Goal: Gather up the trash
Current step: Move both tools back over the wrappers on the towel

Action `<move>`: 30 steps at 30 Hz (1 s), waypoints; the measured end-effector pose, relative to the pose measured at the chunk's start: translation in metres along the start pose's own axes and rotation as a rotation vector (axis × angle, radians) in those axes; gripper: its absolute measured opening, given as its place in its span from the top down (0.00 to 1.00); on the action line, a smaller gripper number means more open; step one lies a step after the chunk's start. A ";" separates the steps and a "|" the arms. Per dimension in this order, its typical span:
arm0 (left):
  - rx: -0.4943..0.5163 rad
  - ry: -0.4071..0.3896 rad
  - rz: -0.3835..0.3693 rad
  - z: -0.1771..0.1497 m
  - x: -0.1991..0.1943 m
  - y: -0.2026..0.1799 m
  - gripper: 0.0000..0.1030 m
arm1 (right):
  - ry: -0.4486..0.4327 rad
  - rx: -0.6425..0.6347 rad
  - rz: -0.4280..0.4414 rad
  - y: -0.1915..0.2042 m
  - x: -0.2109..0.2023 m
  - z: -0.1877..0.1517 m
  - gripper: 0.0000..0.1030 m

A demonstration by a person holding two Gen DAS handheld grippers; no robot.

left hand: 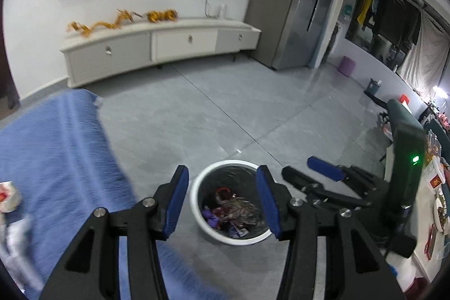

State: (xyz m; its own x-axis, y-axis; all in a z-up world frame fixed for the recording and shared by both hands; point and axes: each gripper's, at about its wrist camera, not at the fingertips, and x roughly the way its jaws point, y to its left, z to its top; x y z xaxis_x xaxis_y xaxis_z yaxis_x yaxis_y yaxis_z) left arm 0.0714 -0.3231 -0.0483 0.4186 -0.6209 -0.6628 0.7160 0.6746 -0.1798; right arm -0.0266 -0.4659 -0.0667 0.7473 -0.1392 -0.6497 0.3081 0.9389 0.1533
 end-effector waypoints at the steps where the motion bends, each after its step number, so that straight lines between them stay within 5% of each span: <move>1: 0.000 -0.012 0.010 -0.001 -0.011 0.003 0.54 | -0.013 -0.010 0.006 0.008 -0.007 0.001 0.51; 14: -0.116 -0.186 0.224 -0.047 -0.184 0.082 0.39 | -0.133 -0.070 0.189 0.109 -0.081 0.004 0.49; 30: -0.364 -0.145 0.359 -0.139 -0.212 0.169 0.39 | -0.100 -0.153 0.338 0.162 -0.075 -0.024 0.47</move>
State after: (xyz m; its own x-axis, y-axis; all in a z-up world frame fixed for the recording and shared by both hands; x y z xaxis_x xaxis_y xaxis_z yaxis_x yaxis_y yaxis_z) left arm 0.0260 -0.0217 -0.0394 0.6932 -0.3566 -0.6264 0.2837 0.9339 -0.2176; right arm -0.0465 -0.2955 -0.0113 0.8477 0.1631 -0.5048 -0.0510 0.9722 0.2284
